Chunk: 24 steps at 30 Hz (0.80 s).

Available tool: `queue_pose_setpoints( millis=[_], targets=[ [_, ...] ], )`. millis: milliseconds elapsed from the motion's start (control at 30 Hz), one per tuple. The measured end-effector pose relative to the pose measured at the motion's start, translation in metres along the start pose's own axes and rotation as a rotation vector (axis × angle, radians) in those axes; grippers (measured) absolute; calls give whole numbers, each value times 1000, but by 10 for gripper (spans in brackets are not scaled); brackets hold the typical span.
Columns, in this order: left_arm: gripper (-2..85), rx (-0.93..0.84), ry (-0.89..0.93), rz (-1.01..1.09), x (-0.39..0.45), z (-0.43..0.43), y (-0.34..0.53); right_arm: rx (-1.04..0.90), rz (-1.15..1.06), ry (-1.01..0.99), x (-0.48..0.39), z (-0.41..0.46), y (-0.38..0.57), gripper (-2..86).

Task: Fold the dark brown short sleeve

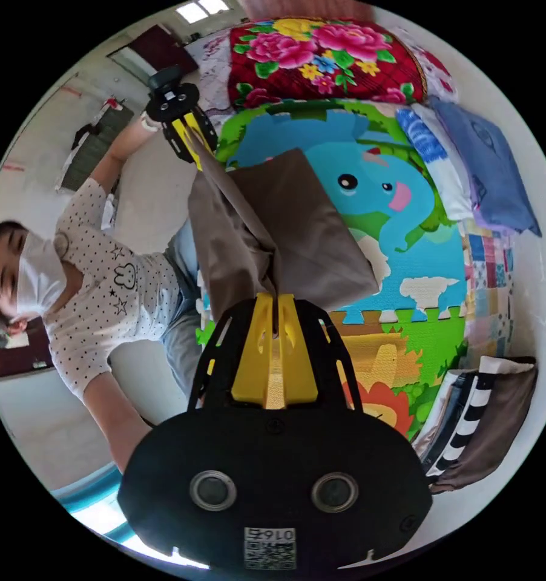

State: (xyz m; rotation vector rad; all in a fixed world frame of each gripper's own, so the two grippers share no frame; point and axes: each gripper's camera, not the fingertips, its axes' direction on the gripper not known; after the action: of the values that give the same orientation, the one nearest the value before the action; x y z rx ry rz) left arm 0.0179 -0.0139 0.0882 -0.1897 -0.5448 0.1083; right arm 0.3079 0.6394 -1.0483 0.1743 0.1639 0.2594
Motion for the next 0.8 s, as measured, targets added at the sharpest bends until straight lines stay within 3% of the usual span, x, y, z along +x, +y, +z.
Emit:
queue_pose_setpoints(
  millis=[100,233,400,533,633,800],
  targets=[
    [-6,-71,95,-129,-62,29,-6,-84,144,-24,67,37,-36,-1],
    [-5,-11,172,-104,-75,20,1,-130,211,-36,104,63,-57,0],
    [-5,26,125,-27,-59,-18,8,-90,197,-67,105,38,-50,0],
    [-4,10,52,-175,-81,-13,12,-132,309,-22,114,51,-53,4],
    [-8,168,-25,-328,-97,-36,37,-133,481,106,125,72,-47,7],
    [-10,475,-234,-429,-67,-95,115,185,666,303,103,56,17,5]
  ],
)
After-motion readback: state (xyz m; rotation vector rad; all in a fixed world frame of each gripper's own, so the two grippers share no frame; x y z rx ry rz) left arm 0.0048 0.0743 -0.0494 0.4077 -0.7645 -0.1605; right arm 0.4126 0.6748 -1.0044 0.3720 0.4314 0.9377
